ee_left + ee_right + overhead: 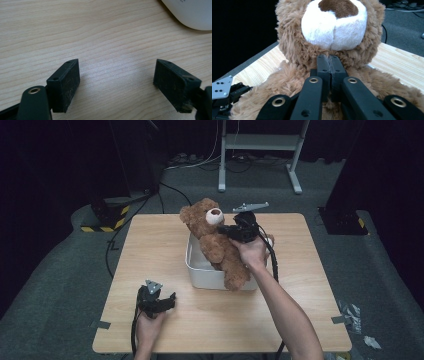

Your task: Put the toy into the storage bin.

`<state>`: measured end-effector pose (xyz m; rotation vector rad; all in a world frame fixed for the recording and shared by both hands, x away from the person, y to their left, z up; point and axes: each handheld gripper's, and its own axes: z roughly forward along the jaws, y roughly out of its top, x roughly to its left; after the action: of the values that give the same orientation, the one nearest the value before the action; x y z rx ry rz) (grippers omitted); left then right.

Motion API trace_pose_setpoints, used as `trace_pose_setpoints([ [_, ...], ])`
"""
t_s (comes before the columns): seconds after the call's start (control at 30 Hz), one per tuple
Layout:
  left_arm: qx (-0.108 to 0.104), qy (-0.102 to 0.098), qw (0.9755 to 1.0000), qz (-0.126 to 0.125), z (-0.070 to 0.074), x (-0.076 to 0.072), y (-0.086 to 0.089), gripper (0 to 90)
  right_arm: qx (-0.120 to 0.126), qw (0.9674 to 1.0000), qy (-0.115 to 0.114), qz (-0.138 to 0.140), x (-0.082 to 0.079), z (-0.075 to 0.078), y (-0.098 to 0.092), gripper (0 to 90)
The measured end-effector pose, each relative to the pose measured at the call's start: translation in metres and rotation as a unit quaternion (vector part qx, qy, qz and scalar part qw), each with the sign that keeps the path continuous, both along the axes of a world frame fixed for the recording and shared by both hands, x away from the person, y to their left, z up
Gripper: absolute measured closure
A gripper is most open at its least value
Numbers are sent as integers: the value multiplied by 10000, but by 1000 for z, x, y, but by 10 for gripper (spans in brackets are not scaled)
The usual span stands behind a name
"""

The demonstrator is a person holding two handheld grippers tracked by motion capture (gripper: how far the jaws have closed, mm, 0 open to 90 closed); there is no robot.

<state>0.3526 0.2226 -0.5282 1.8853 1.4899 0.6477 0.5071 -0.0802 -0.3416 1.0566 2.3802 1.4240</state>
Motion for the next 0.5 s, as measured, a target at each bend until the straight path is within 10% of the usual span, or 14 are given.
trace_pose_setpoints([
  [0.5,51,-9,10000,-21,0,0,1,213,-62,10000,16,41,0,-1,2,887],
])
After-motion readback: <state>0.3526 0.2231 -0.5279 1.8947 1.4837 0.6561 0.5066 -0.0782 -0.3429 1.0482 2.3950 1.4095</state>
